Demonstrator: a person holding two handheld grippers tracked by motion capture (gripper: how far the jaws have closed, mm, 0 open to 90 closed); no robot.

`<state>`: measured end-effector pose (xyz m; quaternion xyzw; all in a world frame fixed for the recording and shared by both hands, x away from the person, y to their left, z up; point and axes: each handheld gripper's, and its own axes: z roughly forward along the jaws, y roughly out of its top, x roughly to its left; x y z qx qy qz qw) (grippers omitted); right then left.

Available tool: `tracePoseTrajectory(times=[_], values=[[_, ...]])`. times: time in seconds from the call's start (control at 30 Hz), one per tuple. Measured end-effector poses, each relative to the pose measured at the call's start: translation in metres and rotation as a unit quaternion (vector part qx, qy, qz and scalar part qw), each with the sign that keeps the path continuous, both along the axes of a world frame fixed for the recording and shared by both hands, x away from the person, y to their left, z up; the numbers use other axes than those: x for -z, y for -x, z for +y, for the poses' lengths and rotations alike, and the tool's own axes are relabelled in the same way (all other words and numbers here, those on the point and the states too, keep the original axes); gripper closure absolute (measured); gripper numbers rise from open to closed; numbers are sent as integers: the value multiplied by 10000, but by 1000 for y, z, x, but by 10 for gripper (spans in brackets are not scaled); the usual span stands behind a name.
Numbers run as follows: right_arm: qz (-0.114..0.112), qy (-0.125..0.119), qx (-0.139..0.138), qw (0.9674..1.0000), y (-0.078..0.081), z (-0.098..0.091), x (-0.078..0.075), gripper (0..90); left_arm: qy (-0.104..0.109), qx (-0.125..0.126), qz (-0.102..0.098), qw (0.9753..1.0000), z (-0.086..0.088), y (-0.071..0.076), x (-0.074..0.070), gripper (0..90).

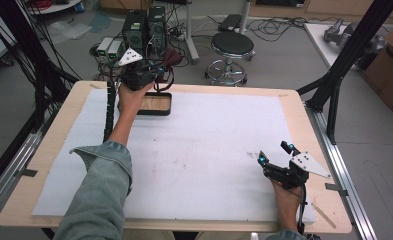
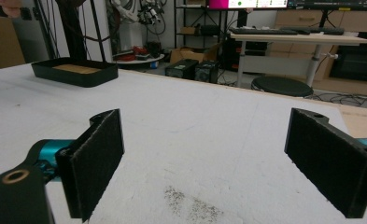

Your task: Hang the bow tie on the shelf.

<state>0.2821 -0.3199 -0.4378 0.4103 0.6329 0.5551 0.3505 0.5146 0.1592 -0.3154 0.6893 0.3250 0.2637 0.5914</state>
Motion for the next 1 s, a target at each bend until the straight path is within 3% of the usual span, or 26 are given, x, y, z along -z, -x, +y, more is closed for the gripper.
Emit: tracePoseTrajectory(times=[0.13,0.5,0.83,1.0], values=[[4,-8,6,10000,0,0,0,108,-112,-94,-44,9999,0,2,2,778],[2,-8,-8,10000,0,0,0,108,-127,-231,-27,9996,0,5,10,765],[0,-10,-14,10000,0,0,0,109,-321,-387,48,9987,-4,4,15,738],[2,-18,-13,10000,0,0,0,108,-307,-428,82,9986,-5,2,17,733]])
